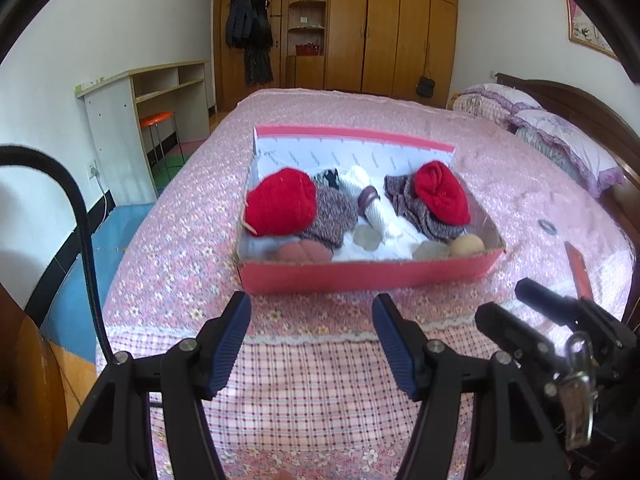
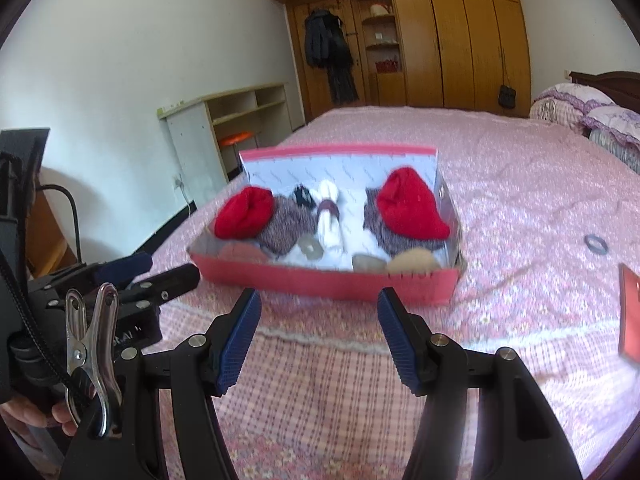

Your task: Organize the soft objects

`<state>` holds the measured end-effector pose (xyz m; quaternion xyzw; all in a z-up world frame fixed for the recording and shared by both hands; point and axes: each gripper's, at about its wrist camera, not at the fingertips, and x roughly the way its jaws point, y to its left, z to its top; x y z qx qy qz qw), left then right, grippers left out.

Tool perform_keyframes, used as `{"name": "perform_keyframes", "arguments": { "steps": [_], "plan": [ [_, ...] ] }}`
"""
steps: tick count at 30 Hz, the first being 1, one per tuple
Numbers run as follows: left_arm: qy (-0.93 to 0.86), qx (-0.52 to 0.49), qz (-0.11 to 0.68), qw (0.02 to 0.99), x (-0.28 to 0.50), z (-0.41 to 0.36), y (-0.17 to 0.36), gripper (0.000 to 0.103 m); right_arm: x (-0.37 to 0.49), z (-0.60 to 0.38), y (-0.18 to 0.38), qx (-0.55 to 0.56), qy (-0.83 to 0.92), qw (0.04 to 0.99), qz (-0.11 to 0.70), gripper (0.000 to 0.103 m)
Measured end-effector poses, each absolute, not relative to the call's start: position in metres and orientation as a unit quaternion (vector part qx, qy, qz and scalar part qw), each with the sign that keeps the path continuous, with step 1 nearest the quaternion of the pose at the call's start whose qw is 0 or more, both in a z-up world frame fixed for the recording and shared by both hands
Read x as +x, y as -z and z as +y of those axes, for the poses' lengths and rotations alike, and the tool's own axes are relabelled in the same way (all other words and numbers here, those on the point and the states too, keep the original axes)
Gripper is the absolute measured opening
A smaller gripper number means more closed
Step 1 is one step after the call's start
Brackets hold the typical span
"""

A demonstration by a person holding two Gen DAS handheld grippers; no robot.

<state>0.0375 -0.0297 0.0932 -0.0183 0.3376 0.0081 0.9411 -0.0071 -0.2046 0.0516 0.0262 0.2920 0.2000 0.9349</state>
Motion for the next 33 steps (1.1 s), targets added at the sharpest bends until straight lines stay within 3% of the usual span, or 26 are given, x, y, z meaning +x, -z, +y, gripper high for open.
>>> {"name": "perform_keyframes", "arguments": {
  "steps": [10, 33],
  "plan": [
    [-0.004, -0.02, 0.366, 0.93, 0.05, -0.042, -0.058, 0.066, 0.003, -0.217, -0.012, 0.028, -0.164, 0.925, 0.341, 0.062],
    [-0.027, 0.003, 0.375, 0.926, 0.068, -0.057, -0.006, 0.068, 0.023, -0.213, 0.033, 0.012, -0.117, 0.92, 0.373, 0.062]
  ]
}}
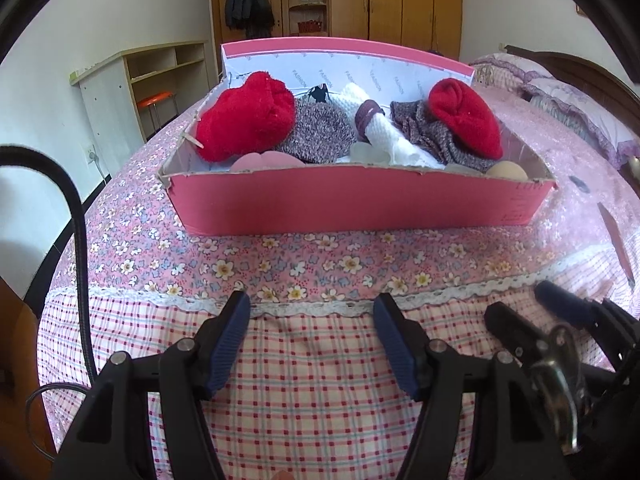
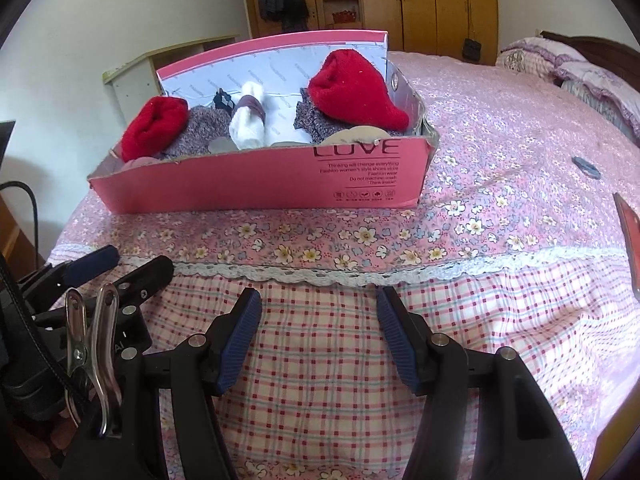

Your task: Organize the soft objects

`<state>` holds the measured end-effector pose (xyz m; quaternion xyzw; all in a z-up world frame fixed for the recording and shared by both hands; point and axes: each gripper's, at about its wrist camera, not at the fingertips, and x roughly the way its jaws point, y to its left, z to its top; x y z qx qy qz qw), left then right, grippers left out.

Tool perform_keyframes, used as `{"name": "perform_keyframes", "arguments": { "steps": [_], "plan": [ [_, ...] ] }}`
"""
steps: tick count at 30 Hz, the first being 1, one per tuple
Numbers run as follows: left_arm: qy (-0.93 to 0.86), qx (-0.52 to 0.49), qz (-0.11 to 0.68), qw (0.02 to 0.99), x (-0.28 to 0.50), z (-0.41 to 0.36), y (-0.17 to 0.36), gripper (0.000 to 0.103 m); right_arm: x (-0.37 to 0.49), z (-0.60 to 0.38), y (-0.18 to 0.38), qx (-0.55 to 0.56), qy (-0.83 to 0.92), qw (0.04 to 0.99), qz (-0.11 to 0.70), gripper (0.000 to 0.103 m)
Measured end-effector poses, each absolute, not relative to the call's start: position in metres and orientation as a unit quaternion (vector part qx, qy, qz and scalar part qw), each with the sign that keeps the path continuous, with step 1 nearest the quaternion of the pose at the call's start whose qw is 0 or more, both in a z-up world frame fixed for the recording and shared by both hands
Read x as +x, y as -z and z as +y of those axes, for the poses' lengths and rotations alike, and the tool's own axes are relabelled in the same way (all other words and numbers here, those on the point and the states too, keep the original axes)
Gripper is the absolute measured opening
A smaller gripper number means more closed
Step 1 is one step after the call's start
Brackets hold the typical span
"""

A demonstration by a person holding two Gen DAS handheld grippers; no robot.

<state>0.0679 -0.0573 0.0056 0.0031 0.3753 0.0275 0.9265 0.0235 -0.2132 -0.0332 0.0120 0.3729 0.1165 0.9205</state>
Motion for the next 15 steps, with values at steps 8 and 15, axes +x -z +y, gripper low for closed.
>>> {"name": "perform_keyframes", "arguments": {
  "steps": [8, 15],
  "plan": [
    [-0.03, 0.005, 0.363, 0.931, 0.0634, -0.0568, 0.0012, 0.068, 0.0199, -0.21, 0.0388, 0.003, -0.107, 0.926, 0.361, 0.062],
    [-0.031, 0.006, 0.361, 0.932, 0.0622, -0.0579, 0.0027, 0.068, 0.0182, -0.2096, 0.0406, 0.001, -0.104, 0.928, 0.358, 0.062]
  ]
}}
